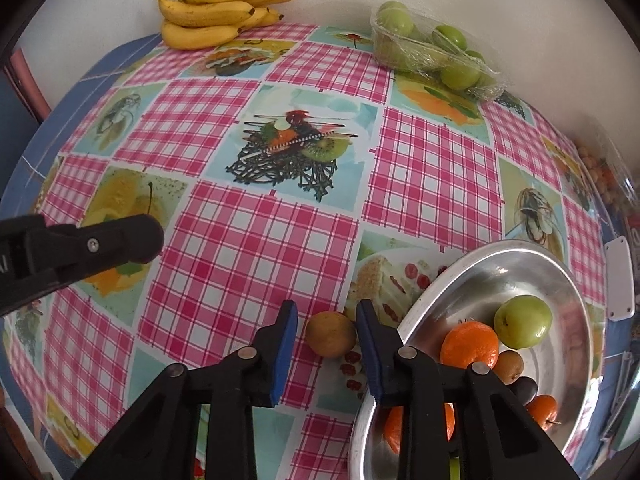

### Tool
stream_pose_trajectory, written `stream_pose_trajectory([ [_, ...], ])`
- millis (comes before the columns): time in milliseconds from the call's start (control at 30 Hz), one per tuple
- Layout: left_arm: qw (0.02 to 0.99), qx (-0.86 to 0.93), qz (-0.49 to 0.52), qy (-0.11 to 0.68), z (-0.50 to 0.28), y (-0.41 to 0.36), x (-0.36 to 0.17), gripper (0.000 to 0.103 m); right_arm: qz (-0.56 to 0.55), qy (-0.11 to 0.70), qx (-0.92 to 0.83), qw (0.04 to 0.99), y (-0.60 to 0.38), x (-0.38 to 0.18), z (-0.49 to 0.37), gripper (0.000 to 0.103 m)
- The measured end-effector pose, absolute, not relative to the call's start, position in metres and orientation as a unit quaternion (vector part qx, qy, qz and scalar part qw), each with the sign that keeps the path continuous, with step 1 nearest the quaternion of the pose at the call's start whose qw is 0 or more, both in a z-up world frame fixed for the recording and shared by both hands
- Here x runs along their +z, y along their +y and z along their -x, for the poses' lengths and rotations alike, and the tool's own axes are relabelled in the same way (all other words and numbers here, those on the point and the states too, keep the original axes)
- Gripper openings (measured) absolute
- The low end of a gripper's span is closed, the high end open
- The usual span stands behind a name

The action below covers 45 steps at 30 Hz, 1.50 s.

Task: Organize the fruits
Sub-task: 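Grasp the brown kiwi on the tablecloth with the right gripper, then carry the plum and the kiwi over the steel bowl with both grippers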

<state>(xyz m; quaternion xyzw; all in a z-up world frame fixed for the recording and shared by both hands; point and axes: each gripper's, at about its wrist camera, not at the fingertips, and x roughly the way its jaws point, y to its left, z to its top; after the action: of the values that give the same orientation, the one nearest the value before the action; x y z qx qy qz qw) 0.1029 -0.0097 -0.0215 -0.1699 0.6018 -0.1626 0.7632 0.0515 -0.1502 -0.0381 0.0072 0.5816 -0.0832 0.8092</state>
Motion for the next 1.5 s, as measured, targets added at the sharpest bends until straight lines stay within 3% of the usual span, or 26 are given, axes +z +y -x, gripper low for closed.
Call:
stream_pose_trajectory([
  [67,0.763,-0.163,0.17,0.602,-0.103,-0.01,-0.021,0.029,-0.007,0.585,-0.083,0.807,-0.15,-0.04,-0.052,0.028],
  [867,0.774,-0.158,0.17,0.59,-0.102,-0.003,-0.012,0.029,-0.124,0.518,-0.031,0.846,-0.153,0.025,-0.032,0.028],
  [1500,0.783,-0.184,0.119,0.582,-0.088,-0.041,0.0,0.029,-0.155,0.512,-0.069,0.842,-0.197,0.032,-0.009,0.028],
])
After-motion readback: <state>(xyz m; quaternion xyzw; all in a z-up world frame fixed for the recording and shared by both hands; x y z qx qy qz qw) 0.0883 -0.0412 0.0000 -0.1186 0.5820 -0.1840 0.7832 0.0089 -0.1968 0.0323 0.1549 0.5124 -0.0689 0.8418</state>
